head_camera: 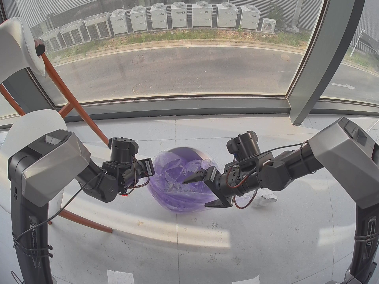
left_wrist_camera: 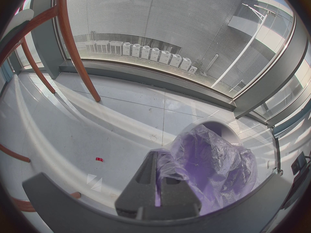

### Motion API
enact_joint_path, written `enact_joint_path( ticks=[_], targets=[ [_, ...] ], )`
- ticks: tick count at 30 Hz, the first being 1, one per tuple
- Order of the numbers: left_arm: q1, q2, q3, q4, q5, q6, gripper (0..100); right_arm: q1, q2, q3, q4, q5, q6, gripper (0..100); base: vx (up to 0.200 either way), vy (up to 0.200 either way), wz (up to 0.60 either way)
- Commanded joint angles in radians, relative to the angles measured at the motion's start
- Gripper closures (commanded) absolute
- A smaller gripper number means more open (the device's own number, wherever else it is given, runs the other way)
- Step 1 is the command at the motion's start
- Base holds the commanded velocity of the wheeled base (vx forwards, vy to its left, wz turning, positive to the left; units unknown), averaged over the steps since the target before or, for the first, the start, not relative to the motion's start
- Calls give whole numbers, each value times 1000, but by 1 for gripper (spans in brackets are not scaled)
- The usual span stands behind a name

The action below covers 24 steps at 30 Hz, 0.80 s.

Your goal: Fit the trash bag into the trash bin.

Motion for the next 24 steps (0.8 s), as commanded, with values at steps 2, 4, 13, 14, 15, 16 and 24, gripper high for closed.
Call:
enact_joint_path(
  ticks=[2, 4, 13, 14, 15, 16, 24],
  targets=[
    [-1, -4, -1, -2, 1, 0, 100, 19, 101, -203, 170, -47, 5, 0, 0, 0, 0],
    [-1, -4, 0, -2, 2, 0, 100, 21, 133, -266, 227, -56, 5, 0, 0, 0, 0],
    [2, -2, -1, -2, 2, -3, 100, 18, 245, -546, 489, -56, 9, 0, 0, 0, 0],
    [2, -1, -1, -2, 2, -3, 100, 18, 250, -560, 503, -56, 11, 0, 0, 0, 0],
    [4, -1, 0, -3, 1, -3, 100, 18, 267, -606, 555, -56, 12, 0, 0, 0, 0],
    [4, 1, 0, -3, 2, -3, 100, 18, 277, -637, 589, -56, 12, 0, 0, 0, 0],
    [2, 5, 3, -37, 2, -3, 100, 18, 400, -644, 813, -59, 14, 0, 0, 0, 0]
  ],
)
